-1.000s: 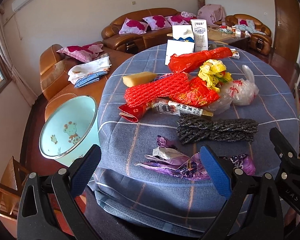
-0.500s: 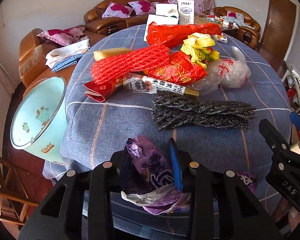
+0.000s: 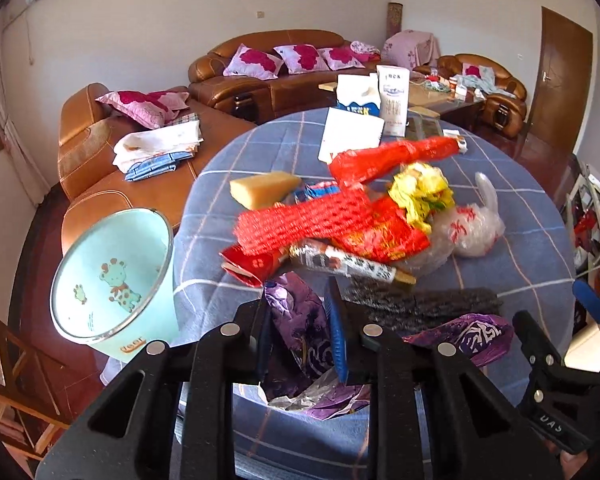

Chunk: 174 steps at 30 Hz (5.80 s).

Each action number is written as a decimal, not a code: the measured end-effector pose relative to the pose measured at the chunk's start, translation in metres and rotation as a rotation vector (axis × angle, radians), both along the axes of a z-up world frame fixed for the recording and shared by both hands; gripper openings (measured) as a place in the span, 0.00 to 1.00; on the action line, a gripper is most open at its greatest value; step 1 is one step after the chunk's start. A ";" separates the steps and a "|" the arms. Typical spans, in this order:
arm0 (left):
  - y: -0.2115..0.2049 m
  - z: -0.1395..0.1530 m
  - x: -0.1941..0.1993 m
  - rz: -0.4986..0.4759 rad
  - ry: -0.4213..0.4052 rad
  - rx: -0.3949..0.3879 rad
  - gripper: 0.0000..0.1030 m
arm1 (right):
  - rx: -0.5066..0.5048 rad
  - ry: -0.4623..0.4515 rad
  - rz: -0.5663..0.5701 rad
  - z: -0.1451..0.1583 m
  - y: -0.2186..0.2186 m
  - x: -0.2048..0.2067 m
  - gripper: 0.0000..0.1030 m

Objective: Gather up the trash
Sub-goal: 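Grasp the purple wrappers with the left gripper while the right gripper grasps the black scouring pad, then carry the purple wrappers and black pad over the blue bin and open both grippers, then grasp the red mesh net with the left gripper while the right gripper grasps the clear plastic bag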

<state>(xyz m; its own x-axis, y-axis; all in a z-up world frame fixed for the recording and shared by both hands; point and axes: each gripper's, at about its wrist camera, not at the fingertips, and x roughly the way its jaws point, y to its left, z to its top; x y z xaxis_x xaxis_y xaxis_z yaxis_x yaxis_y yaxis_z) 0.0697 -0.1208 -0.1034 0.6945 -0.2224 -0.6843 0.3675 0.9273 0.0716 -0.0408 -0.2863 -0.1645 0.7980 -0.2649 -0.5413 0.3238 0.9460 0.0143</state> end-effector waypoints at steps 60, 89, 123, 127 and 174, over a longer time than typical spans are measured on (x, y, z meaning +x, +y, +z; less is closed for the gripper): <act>0.189 0.038 0.106 0.796 -0.229 0.135 0.24 | 0.123 -0.084 0.588 0.046 0.137 0.253 0.11; 0.215 0.034 0.121 0.852 -0.254 0.188 0.25 | -0.003 -0.018 0.799 0.026 0.203 0.272 0.11; 0.200 0.029 0.119 0.778 -0.216 0.184 0.58 | -0.019 -0.085 0.726 0.033 0.195 0.259 0.55; 0.183 0.024 0.118 0.730 -0.202 0.166 0.59 | -0.008 -0.093 0.666 0.045 0.175 0.241 0.57; -0.031 -0.023 0.063 -0.059 -0.139 0.080 0.10 | 0.090 0.074 0.045 0.001 -0.052 0.094 0.73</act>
